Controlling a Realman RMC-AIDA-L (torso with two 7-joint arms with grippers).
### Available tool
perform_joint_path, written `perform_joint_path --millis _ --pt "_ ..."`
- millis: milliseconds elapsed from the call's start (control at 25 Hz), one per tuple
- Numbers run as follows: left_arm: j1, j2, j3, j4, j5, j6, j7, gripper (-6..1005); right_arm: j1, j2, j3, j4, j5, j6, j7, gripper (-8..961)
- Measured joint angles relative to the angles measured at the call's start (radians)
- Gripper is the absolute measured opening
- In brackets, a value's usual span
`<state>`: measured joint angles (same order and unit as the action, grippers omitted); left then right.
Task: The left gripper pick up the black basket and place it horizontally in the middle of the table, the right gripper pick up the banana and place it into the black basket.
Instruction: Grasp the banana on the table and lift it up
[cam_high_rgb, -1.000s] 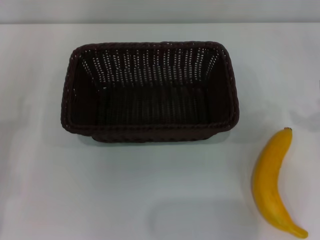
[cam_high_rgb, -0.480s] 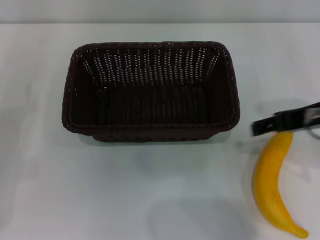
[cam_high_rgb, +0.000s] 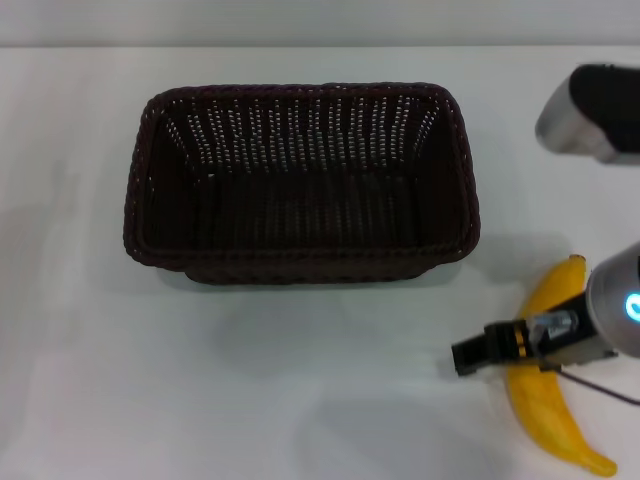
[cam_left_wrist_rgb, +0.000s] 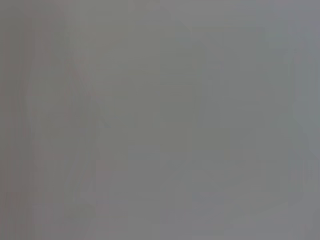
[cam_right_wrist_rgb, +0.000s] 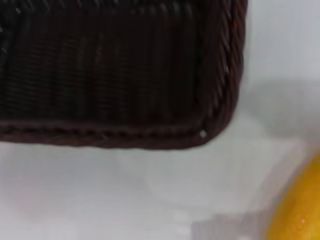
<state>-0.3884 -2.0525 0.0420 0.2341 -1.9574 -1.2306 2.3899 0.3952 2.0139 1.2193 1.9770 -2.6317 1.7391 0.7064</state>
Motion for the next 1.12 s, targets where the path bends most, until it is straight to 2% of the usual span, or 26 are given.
perform_joint_path --millis 360,600,800,1120 --pt "0.000 -0.005 0.002 -0.004 0.000 -0.010 0.000 690 0.006 0.000 -0.039 -0.069 -0.030 0.016 0.014 840" --pt "-0.001 -0.008 0.001 -0.004 0.000 -0.011 -0.001 690 0.009 0.000 -0.043 -0.106 -0.036 0.004 -0.003 764" --pt "-0.002 -0.009 0.004 -0.004 0.000 -0.012 -0.004 689 0.013 0.000 -0.057 -0.147 -0.044 -0.021 -0.011 765" --pt "-0.002 -0.007 0.005 -0.002 0.000 -0.015 -0.005 689 0.020 0.001 -0.070 -0.210 -0.044 -0.075 -0.045 693"
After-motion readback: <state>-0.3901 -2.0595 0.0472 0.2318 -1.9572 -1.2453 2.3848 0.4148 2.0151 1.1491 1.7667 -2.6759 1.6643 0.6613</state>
